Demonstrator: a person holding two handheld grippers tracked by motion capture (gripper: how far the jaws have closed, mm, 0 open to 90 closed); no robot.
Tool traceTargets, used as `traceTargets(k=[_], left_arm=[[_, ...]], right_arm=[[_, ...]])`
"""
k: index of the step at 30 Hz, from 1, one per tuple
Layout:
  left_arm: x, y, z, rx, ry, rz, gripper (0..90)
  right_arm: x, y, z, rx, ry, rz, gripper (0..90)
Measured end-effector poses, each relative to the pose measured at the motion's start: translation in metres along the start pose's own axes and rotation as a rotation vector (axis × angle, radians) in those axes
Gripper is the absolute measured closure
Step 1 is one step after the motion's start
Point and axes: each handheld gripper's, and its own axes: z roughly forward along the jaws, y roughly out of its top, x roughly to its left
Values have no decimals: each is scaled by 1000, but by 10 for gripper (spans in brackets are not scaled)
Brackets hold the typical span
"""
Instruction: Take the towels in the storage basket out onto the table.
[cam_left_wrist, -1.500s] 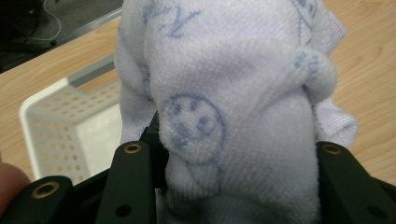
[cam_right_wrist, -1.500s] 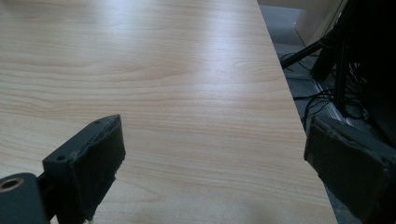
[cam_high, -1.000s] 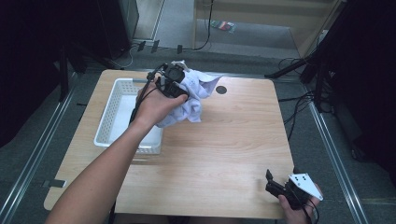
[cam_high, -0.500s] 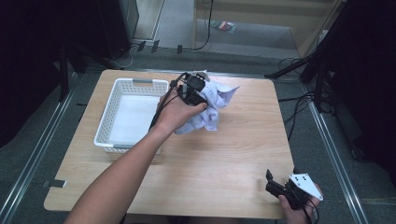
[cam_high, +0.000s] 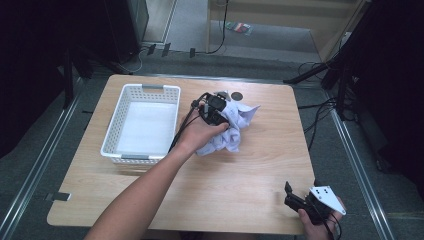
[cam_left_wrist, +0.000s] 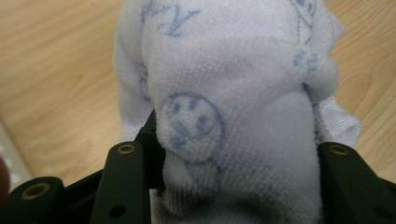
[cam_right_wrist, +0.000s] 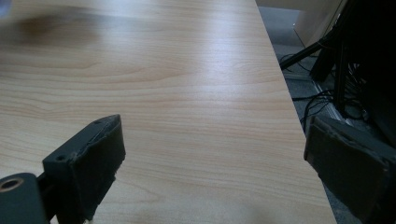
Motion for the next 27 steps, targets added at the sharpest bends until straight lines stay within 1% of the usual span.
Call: traceTargets(k=[4, 6, 7, 8, 9, 10, 11, 12, 13, 14, 16, 17, 19, 20, 21, 23, 24, 25, 27], left_arm=[[1, -9, 18, 25, -21, -22, 483], [1, -13, 24, 45, -25, -24, 470], [1, -14, 27, 44, -24, -25, 454], [1, -16, 29, 46, -20, -16, 431], [0, -18, 30, 44, -18, -8, 378], [-1, -19, 32, 37, -25, -10, 326], [-1, -20, 31, 29, -39, -14, 245], [-1, -20, 29, 18, -49, -19, 182], [-1, -21, 26, 6, -49, -26, 132], [-1, -21, 22, -12, -49, -27, 108], [0, -22, 17, -25, -64, -24, 22], [0, -22, 13, -28, -68, -11, 5], [0, -24, 6, -44, -51, -10, 2], [1, -25, 3, -49, -41, -2, 2], [2, -26, -1, -55, -29, -13, 2], [6, -28, -7, -68, -47, -13, 2], [6, -28, -7, -68, -47, -13, 2], [12, -31, -15, -88, -34, -30, 2], [18, -33, -20, -96, -40, -37, 2]], right_arm=[[0, 0, 0, 3, -2, 0, 53], [0, 0, 0, 3, -1, 0, 53], [0, 0, 0, 3, -1, 1, 53], [0, 0, 0, 3, -1, 1, 52], [0, 0, 0, 3, -1, 1, 52], [0, 0, 0, 3, -1, 1, 53], [0, 0, 0, 3, -1, 0, 53], [0, 0, 0, 2, -1, 0, 53], [0, 0, 0, 2, 0, 1, 53], [0, 0, 0, 2, 0, 1, 53], [0, 0, 0, 1, 0, 1, 53], [0, 0, 0, 1, 0, 1, 53], [0, 0, 0, 0, 0, 1, 52], [0, 0, 0, 1, 0, 1, 53], [0, 0, 0, 0, 0, 0, 53], [0, 0, 0, 1, 0, 1, 53], [0, 0, 0, 0, -1, 1, 53], [0, 0, 0, 1, -2, 1, 52], [0, 0, 0, 2, -2, 1, 53]])
